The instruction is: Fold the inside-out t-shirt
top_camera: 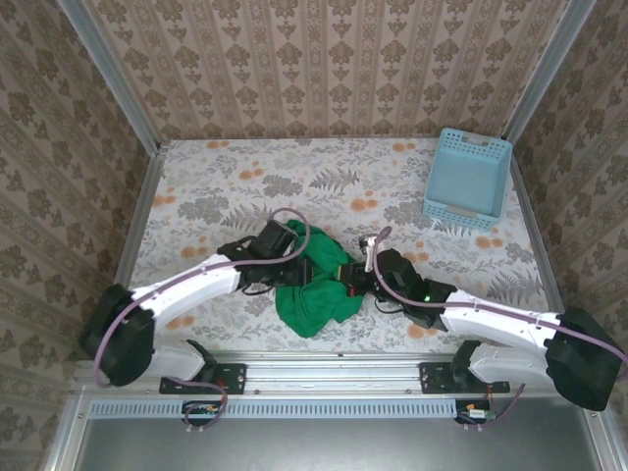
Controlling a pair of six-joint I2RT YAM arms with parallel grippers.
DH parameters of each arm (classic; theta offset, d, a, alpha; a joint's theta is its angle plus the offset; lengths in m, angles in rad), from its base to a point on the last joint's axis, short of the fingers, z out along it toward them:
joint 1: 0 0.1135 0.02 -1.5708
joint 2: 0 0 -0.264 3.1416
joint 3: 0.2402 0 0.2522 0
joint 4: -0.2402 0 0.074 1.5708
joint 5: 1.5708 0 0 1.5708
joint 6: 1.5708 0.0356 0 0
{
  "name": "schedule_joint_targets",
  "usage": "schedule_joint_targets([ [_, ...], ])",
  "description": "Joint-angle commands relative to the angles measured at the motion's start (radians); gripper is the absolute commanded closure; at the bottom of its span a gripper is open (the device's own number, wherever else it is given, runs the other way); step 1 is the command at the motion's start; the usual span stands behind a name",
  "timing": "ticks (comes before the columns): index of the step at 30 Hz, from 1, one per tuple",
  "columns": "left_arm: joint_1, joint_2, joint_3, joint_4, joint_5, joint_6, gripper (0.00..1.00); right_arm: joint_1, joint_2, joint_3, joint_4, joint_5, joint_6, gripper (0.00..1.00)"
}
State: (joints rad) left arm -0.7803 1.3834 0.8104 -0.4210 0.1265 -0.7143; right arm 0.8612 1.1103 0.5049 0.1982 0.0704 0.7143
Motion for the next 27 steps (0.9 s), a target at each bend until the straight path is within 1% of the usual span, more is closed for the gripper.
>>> schedule_joint_targets([
  [1, -0.017, 0.063, -0.001, 0.144, 0.053, -0.058, 0.48, 0.010, -0.052, -0.039, -0.062, 0.113, 0.046, 1.00],
  [4, -0.044, 0.135, 0.018, 0.140, 0.043, -0.056, 0.64, 0.013, -0.092, -0.051, -0.257, 0.277, 0.150, 1.00],
  [5, -0.050, 0.143, 0.007, 0.154, 0.044, -0.059, 0.69, 0.012, -0.098, -0.052, -0.309, 0.312, 0.173, 1.00],
  [7, -0.067, 0.132, -0.036, 0.199, 0.042, -0.071, 0.84, 0.012, -0.099, -0.050, -0.371, 0.339, 0.173, 0.99],
  [9, -0.092, 0.094, -0.080, 0.232, 0.011, -0.079, 0.95, 0.012, -0.091, -0.026, -0.419, 0.345, 0.148, 0.87],
  [11, -0.127, 0.033, -0.109, 0.233, -0.047, -0.072, 1.00, 0.010, -0.082, 0.022, -0.481, 0.347, 0.103, 0.73],
  [12, -0.148, -0.002, -0.122, 0.227, -0.085, -0.066, 1.00, 0.009, -0.076, 0.055, -0.516, 0.356, 0.075, 0.65],
  [14, -0.176, -0.071, -0.147, 0.220, -0.145, -0.063, 1.00, 0.010, -0.071, 0.121, -0.560, 0.355, 0.011, 0.54],
  [17, -0.183, -0.161, -0.202, 0.255, -0.177, -0.063, 1.00, 0.024, -0.054, 0.214, -0.582, 0.329, -0.082, 0.40],
  [19, -0.184, -0.207, -0.228, 0.280, -0.188, -0.061, 1.00, 0.049, -0.024, 0.276, -0.585, 0.306, -0.139, 0.39],
  [22, -0.184, -0.252, -0.238, 0.281, -0.203, -0.050, 1.00, 0.115, 0.044, 0.354, -0.569, 0.271, -0.199, 0.44],
  [23, -0.184, -0.264, -0.243, 0.283, -0.205, -0.045, 1.00, 0.128, 0.072, 0.367, -0.545, 0.226, -0.211, 0.45],
  [24, -0.185, -0.277, -0.251, 0.289, -0.207, -0.043, 1.00, 0.129, 0.104, 0.375, -0.519, 0.178, -0.203, 0.46],
  [25, -0.186, -0.290, -0.258, 0.296, -0.210, -0.040, 1.00, 0.128, 0.133, 0.383, -0.504, 0.157, -0.183, 0.47],
  [27, -0.187, -0.324, -0.280, 0.315, -0.209, -0.039, 1.00, 0.126, 0.221, 0.393, -0.473, 0.149, -0.153, 0.47],
])
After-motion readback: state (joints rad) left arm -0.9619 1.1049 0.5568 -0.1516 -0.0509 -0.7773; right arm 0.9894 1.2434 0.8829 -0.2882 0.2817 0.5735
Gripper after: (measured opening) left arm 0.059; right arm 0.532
